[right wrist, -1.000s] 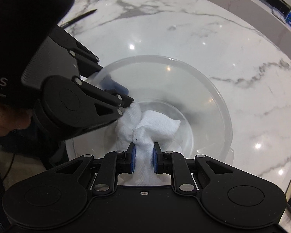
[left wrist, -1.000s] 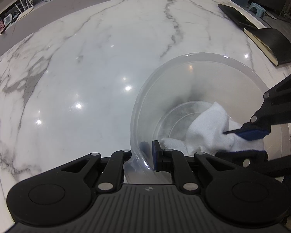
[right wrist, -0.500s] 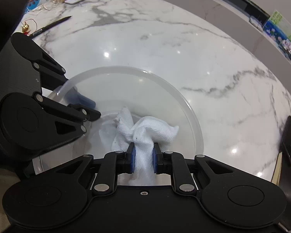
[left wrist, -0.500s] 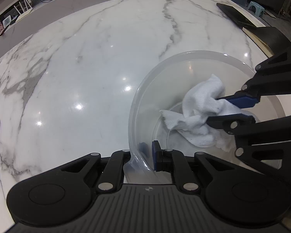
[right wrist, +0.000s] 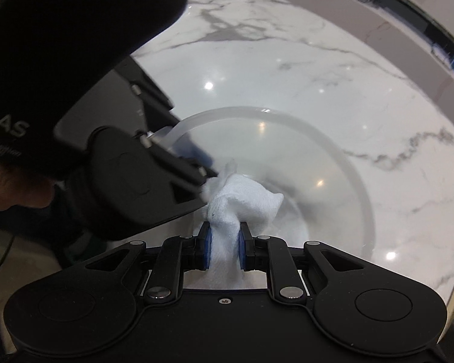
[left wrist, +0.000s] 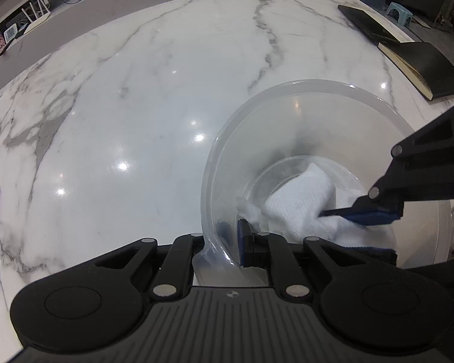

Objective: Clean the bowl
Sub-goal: 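Scrub the cloth around the bowl bottom with the right gripper while the left holds the rim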

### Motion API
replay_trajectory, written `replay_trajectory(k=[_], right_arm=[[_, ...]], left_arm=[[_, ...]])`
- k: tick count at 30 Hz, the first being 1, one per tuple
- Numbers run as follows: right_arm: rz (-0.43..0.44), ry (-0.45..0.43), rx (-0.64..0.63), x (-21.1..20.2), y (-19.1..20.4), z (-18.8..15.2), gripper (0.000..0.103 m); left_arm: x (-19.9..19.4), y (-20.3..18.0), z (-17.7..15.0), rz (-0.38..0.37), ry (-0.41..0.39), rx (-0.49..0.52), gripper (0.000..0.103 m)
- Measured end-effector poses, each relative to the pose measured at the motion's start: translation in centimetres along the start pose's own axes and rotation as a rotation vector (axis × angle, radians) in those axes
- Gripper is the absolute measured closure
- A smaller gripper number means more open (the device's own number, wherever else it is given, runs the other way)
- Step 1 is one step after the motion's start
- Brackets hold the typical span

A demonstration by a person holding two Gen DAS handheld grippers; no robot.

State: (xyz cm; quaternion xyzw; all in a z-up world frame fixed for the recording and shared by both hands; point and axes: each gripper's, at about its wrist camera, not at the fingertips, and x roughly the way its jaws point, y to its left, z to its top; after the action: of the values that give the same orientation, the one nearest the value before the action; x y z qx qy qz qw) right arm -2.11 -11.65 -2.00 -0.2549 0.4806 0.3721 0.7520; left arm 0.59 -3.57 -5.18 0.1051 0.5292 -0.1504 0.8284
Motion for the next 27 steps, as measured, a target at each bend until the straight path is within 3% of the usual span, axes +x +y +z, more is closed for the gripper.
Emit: replay_trajectory(k=[4, 12, 27], right_arm=[[0.006, 0.033, 0.019, -0.1, -0.6, -0.2, 0.088], [-0.077, 0.069, 0.038, 0.0, -1.7, -0.2, 0.088], [-0.161, -0.014, 0.055, 0.5, -2.2, 0.3, 0.088]], left_arm=[[0.0, -0.1, 0.1, 0.000, 0.000, -0.004, 0.094], [0.0, -0.2, 0.0, 0.002, 0.000, 0.002, 0.094], [-0.1, -0.2, 0.1, 0.000, 0.002, 0.007, 0.093]])
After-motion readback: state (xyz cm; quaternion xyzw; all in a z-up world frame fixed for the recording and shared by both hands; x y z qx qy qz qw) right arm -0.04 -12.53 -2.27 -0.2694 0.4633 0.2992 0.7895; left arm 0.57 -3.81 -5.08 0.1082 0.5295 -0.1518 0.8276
